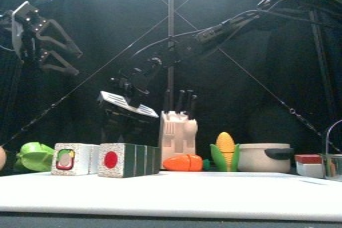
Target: Place peas on large plate
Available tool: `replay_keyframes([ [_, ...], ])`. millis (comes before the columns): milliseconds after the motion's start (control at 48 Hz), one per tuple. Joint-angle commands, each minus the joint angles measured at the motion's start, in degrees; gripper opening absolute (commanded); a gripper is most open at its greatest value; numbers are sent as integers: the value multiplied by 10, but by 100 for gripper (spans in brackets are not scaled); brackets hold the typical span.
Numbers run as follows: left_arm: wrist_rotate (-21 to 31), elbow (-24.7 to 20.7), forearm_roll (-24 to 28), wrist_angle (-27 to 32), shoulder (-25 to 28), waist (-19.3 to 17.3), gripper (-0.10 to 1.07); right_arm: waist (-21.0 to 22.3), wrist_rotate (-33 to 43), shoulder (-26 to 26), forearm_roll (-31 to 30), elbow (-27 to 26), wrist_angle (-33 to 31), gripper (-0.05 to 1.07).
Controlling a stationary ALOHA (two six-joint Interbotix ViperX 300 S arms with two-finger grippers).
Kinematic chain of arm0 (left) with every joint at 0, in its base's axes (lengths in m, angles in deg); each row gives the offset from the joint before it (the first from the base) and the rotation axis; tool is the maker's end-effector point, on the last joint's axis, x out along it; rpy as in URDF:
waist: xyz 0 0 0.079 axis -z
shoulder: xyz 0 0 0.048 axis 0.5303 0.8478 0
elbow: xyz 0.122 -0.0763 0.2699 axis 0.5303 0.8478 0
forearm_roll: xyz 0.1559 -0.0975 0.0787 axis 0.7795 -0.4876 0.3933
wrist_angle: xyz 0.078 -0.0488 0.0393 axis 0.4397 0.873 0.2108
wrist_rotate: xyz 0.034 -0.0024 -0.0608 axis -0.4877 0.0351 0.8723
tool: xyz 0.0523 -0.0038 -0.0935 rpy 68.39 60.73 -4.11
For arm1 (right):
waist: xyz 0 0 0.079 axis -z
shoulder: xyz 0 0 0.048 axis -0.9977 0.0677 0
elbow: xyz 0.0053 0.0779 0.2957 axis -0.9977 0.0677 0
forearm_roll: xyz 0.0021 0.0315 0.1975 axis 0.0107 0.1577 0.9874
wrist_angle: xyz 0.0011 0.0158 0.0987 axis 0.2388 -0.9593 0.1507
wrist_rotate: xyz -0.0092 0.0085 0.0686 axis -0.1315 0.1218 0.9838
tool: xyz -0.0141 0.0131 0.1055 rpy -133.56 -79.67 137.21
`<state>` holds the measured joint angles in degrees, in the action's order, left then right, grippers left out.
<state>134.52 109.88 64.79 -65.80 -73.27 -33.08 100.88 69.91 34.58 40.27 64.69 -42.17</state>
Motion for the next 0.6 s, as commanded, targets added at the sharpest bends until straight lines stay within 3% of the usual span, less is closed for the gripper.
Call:
replay_keyframes([
  [0,0,-11,1,-1,1,-1,101,4,-1,-18,-3,-17,-3,82],
  [375,0,-9,-3,-1,1,-1,101,-1,-6,-20,-4,-26,-5,82],
  [583,0,-8,-4,-3,1,-1,101,-18,-13,-66,-10,-26,-13,82],
])
